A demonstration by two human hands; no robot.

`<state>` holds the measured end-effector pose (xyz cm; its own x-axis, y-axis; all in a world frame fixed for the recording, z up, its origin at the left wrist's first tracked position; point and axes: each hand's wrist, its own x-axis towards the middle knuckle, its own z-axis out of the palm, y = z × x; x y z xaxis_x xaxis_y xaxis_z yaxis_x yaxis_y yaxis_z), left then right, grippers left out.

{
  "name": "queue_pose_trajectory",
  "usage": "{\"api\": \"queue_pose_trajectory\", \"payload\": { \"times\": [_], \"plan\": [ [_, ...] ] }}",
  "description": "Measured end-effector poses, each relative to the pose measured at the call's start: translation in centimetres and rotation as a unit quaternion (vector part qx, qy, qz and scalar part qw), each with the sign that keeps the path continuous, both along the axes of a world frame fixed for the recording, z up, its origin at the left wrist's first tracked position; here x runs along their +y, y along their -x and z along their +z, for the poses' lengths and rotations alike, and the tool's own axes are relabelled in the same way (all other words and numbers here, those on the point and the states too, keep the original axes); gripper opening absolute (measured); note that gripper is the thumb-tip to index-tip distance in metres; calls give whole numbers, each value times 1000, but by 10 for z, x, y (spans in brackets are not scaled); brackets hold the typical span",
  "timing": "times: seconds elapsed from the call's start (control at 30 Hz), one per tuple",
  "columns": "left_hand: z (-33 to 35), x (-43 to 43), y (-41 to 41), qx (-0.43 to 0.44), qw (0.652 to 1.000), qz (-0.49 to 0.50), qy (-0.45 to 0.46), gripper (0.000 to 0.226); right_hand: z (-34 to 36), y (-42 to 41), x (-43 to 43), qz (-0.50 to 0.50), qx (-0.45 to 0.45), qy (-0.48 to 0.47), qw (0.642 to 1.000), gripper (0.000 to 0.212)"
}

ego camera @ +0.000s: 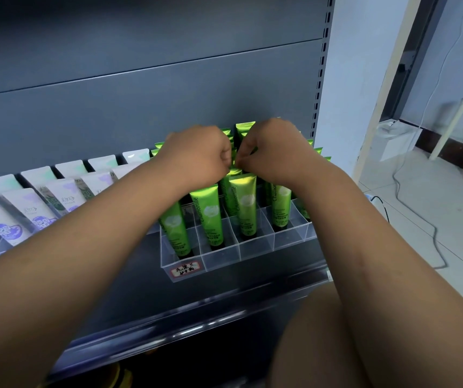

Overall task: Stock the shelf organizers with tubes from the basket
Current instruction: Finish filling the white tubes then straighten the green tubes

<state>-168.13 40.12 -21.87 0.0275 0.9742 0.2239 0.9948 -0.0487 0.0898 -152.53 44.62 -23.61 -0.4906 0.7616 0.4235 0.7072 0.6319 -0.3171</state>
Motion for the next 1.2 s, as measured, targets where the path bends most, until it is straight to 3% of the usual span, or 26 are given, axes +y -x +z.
{"api": "queue_pose_trajectory", "payload": {
  "times": [0.23, 1.2],
  "plan": [
    [-6, -4, 2, -10, 999, -23, -37, 22, -4, -1, 4, -22, 3, 16, 1000, 18],
    [-9, 1, 0, -27, 998, -35, -55, 13, -7, -5, 6, -26, 17, 10, 999, 18]
  ]
}}
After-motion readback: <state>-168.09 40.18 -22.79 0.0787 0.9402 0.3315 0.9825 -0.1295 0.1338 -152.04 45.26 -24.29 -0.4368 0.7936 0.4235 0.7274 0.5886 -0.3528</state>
